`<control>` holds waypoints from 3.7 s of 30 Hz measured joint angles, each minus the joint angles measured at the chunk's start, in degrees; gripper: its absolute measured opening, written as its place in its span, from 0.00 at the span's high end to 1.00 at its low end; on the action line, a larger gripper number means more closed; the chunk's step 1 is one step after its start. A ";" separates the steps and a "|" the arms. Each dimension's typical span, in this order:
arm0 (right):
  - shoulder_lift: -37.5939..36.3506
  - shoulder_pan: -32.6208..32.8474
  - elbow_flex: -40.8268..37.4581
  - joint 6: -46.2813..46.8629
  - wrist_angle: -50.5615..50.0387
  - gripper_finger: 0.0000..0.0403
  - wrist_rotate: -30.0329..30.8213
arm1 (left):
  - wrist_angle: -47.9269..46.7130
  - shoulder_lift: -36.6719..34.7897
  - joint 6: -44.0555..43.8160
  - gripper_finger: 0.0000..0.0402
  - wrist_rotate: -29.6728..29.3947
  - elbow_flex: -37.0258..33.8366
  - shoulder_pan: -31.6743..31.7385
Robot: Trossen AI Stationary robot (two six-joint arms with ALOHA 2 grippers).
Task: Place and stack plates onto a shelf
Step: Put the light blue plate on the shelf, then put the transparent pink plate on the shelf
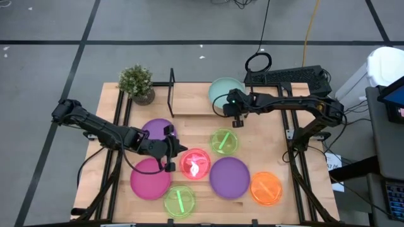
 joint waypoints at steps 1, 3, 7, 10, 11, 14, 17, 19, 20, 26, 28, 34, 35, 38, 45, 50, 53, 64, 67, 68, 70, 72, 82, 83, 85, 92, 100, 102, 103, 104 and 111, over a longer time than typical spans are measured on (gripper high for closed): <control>0.00 0.00 -0.60 -0.18 0.95 1.00 0.05 | 0.02 0.00 -0.03 1.00 0.01 0.00 0.00; 0.00 0.00 -1.43 -0.25 2.35 0.99 0.04 | 0.00 0.00 -0.06 1.00 0.01 0.00 -0.01; 0.00 -0.09 -2.53 -0.50 1.97 0.99 0.08 | 0.02 0.00 -0.06 1.00 0.00 0.00 -0.04; 0.00 -0.11 -2.58 0.53 1.71 0.99 0.14 | 0.07 0.00 -0.06 1.00 0.01 0.00 -0.05; 0.00 -0.11 -2.58 0.67 1.73 0.99 0.14 | 0.07 0.00 -0.06 1.00 0.00 0.00 -0.04; 0.00 -0.11 -2.58 0.73 1.72 0.99 0.14 | 0.09 0.00 -0.06 1.00 0.01 0.00 -0.05; 0.00 -0.11 -2.58 0.84 1.71 0.99 0.19 | 0.07 0.00 -0.08 1.00 0.01 0.00 -0.05; 0.00 -0.11 -2.58 1.36 1.72 0.99 0.22 | 0.07 0.00 -0.17 1.00 -0.01 0.00 -0.04; 0.00 -0.11 -2.58 2.13 1.71 0.99 0.25 | 0.07 0.00 -0.17 1.00 0.00 0.00 -0.07; 0.00 -0.11 -2.58 3.60 1.72 0.97 0.42 | 0.07 0.00 -1.00 1.00 0.01 0.00 -0.07; 0.00 -0.11 -2.58 3.62 1.84 0.94 0.42 | 0.07 0.00 -1.37 1.00 0.01 0.00 -0.07; -0.46 0.07 -2.58 4.12 2.17 0.79 0.30 | 0.07 0.00 -2.10 1.00 0.01 0.00 -0.09; -0.79 0.36 -2.58 4.78 2.40 0.77 0.33 | 0.07 0.00 -2.20 1.00 0.01 0.00 -0.09; -3.20 1.65 -2.58 5.80 3.07 0.71 0.29 | 0.06 0.00 -2.62 1.00 0.01 0.00 -0.11; -12.23 7.04 -2.58 7.14 4.32 0.64 2.06 | 0.48 0.00 -3.11 1.00 -0.01 0.00 -1.17; -18.54 13.28 -2.58 13.96 3.06 0.66 3.21 | 0.58 0.00 -3.35 1.00 0.01 0.00 -3.19; -21.15 17.63 -2.58 18.47 0.95 0.67 3.19 | 0.60 0.14 -2.98 1.00 0.64 0.00 -4.75; -23.28 29.92 -2.58 27.05 -1.35 0.68 3.55 | 2.00 9.30 1.92 0.78 2.32 0.04 -9.47; -23.28 31.74 -2.58 27.83 -1.37 0.68 5.57 | 1.76 12.99 4.82 0.74 4.17 0.00 -10.20; -23.28 32.18 -2.58 27.86 -1.37 0.68 6.50 | 2.14 14.09 5.40 0.73 5.21 0.00 -10.19; -23.28 32.56 -2.58 27.94 -1.52 0.68 8.14 | 2.08 16.08 6.41 0.72 7.12 0.00 -10.12; -23.28 32.92 -2.58 28.93 -2.46 0.68 9.41 | 2.10 17.93 7.69 0.72 8.34 0.00 -10.01; -23.28 32.96 -2.58 29.92 -5.50 0.68 11.68 | 0.15 21.77 13.45 0.72 8.93 0.00 -8.61; -23.28 32.96 -2.58 30.15 -5.88 0.68 12.69 | -0.35 21.84 13.49 0.72 9.60 0.00 -8.13; -23.28 32.96 -2.58 30.86 -6.73 0.68 13.90 | -1.17 21.87 13.99 0.72 10.82 0.00 -7.42; -23.28 32.96 -2.58 30.90 -7.36 0.68 13.91 | -4.39 23.15 18.88 0.72 11.56 0.04 -6.96; -23.28 32.96 -2.58 30.90 -7.87 0.68 13.73 | -4.04 27.46 25.62 0.72 3.79 0.11 -7.52; -23.26 32.96 -2.58 30.90 -7.91 0.68 13.71 | -4.04 27.57 26.43 0.72 3.39 0.15 -7.52; -23.26 32.96 -2.58 30.90 -7.97 0.68 13.69 | -4.09 27.60 26.89 0.72 3.32 0.13 -7.50; -23.27 32.96 -2.58 30.90 -8.02 0.68 13.69 | -4.08 27.62 27.34 0.72 3.31 0.13 -7.52; -23.28 32.96 -2.58 30.87 -8.26 0.68 13.67 | -4.22 27.82 28.88 0.75 3.78 0.11 -7.48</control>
